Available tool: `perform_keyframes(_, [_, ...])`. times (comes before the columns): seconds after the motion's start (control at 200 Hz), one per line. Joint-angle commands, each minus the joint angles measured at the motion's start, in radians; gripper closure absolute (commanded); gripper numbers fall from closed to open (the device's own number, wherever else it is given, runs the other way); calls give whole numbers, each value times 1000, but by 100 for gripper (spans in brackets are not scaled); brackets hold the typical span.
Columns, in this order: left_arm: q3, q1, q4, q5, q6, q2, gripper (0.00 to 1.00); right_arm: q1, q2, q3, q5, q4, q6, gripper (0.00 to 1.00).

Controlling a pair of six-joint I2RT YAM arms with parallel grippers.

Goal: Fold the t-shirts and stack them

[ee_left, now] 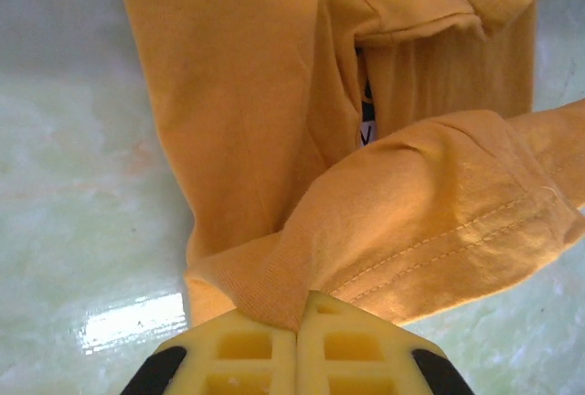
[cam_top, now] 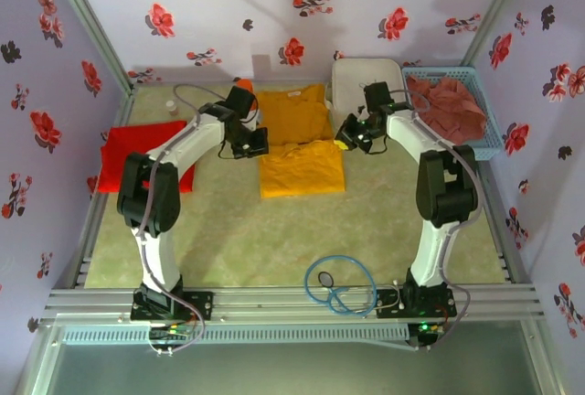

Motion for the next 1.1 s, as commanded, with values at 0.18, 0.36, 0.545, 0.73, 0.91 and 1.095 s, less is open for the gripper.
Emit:
perform_keyframes(0.18, [127, 58, 17, -27, 45, 156, 65, -12, 147, 96, -19, 80, -87, 50])
perform_keyframes(0.36, [125, 69, -25, -72, 60, 110, 54, -20, 92, 15, 22, 103, -143, 35])
perform_keyframes(0.545, [-99, 68, 31, -22, 12, -63, 51, -21, -43, -182, 36, 78, -166, 36])
perform_keyframes(0.73, [-379, 37, 139, 38, -81, -224, 51, -19, -171, -406, 38, 102, -177, 40])
perform_keyframes(0.91, [-499, -25, 214, 54, -158, -268, 51, 0, -211, -482, 94, 93, -203, 44])
perform_keyframes(1.095, [-493, -55, 249, 54, -196, -196, 51, 44, -177, -452, 155, 98, -192, 46])
